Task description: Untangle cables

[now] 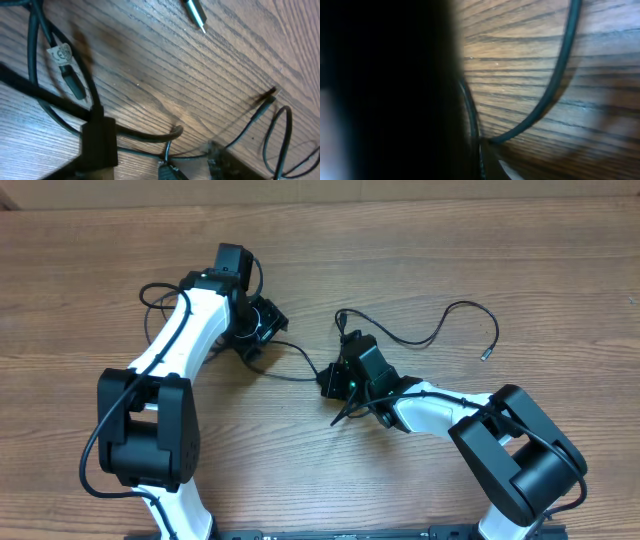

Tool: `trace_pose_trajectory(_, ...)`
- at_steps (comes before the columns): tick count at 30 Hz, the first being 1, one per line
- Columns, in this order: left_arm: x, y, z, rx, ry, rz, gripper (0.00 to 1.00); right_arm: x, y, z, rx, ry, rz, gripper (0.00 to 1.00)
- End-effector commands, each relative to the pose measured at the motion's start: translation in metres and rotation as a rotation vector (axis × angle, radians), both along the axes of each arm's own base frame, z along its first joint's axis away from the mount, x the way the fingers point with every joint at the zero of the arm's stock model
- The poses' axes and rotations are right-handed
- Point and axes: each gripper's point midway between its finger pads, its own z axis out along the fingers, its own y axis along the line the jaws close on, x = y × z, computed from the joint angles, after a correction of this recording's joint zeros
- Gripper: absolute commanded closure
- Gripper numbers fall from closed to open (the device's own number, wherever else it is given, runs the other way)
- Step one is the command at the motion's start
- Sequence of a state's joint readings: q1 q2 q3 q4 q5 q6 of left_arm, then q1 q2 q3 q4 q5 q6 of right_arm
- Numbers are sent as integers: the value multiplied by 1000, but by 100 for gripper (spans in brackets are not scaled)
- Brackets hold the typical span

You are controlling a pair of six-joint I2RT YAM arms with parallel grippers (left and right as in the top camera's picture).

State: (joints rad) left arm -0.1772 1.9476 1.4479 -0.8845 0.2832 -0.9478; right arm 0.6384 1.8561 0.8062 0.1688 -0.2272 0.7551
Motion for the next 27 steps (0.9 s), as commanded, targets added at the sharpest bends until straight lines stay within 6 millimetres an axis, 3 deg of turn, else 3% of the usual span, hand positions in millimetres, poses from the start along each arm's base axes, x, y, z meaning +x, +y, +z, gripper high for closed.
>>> trace_pose_trajectory(1, -7, 8, -15, 65, 27, -5, 55, 0, 11, 16, 74, -4, 79, 96)
trace_pose_trajectory(4, -6, 22, -17, 120, 25, 6, 71, -6, 12, 42, 146, -12, 183, 96)
trace_pose_trajectory(6, -7, 31, -18, 143, 35, 22, 82, -5, -1, 58, 153, -11, 173, 96)
trace_pose_trajectory(8, -9, 41, -19, 171, 47, 37, 85, -1, -20, 80, 138, -54, 162, 96)
trace_pose_trajectory(17, -29, 66, -37, 287, 104, 53, 76, 2, -119, 220, 133, -379, 8, 96)
trace_pose_trajectory(22, -45, 70, -62, 300, 125, 52, 73, -12, -167, 263, 125, -495, -104, 96)
trace_pose_trajectory(27, -60, 72, -86, 299, 134, 62, 70, -22, -184, 284, 133, -562, -139, 96)
